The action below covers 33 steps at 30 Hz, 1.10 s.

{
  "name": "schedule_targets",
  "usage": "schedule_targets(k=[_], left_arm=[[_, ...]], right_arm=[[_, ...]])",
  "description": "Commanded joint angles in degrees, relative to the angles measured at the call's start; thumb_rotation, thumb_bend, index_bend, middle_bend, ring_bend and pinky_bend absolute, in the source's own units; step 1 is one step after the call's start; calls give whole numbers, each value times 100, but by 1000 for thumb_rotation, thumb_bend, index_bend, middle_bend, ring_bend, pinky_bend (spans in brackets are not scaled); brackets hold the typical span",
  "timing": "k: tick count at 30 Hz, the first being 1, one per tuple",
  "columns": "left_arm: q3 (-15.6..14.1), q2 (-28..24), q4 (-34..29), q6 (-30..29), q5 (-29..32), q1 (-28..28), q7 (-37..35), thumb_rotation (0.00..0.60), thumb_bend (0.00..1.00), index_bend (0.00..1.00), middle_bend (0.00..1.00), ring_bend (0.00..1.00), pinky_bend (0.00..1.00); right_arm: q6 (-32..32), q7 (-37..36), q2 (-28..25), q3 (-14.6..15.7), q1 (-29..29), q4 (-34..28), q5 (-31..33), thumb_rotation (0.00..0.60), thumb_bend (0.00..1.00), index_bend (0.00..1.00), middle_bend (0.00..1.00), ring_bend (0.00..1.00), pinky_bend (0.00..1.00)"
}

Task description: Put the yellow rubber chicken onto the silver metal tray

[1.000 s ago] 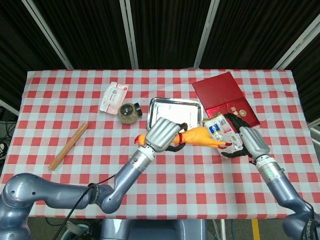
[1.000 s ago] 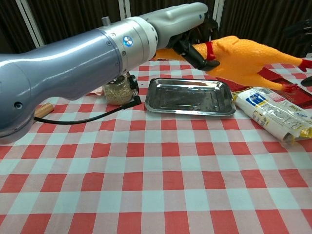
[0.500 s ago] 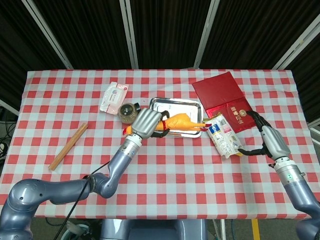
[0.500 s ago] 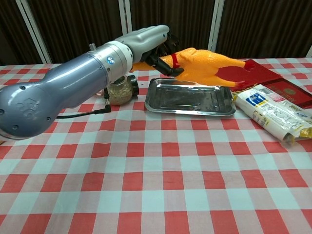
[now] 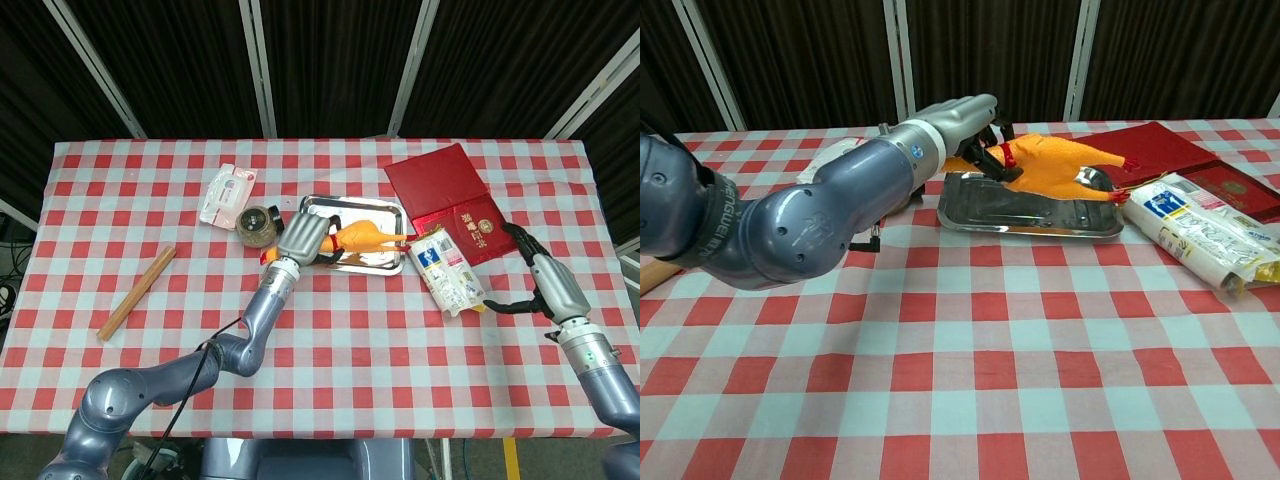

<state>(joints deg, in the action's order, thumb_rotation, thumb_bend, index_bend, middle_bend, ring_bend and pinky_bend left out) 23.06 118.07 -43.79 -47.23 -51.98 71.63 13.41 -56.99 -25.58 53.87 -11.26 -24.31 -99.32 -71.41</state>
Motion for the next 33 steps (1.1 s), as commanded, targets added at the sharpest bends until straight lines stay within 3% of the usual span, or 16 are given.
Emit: schedule_targets(k=[1, 10, 15, 18, 21, 26, 33], left_arm=[[252, 365, 661, 278, 114, 326, -67, 600, 590, 638, 717, 634, 751], [568, 687, 1574, 750, 321, 707, -17, 600, 419, 477, 563, 492, 620], [788, 738, 1794, 1190, 664, 842, 220, 600, 230, 129, 156, 106, 278], [926, 737, 1765, 1125, 823, 865, 306, 600, 131, 16, 19, 3, 139], [965, 713, 1673, 984, 860, 827, 366, 600, 86, 0, 0, 0, 77], [952, 514, 1306, 814, 818, 673, 407, 600, 83, 0, 0, 0, 70], [867, -232, -35, 269, 544, 85, 213, 600, 83, 0, 0, 0, 66]], right_arm=[[-4, -25, -27, -13, 18, 3, 19, 600, 115, 0, 0, 0, 87], [79, -94, -31, -60, -11, 43, 58, 600, 115, 0, 0, 0, 87], [83, -167, -67, -85, 6, 53, 62, 600, 114, 0, 0, 0, 87], [79, -206, -94, -100, 18, 49, 58, 600, 114, 0, 0, 0, 87], [83, -223, -99, -89, 28, 44, 28, 600, 114, 0, 0, 0, 87], [91, -251, -94, -89, 30, 44, -10, 600, 115, 0, 0, 0, 86], [22, -266, -93, -104, 64, 59, -35, 600, 115, 0, 0, 0, 86]])
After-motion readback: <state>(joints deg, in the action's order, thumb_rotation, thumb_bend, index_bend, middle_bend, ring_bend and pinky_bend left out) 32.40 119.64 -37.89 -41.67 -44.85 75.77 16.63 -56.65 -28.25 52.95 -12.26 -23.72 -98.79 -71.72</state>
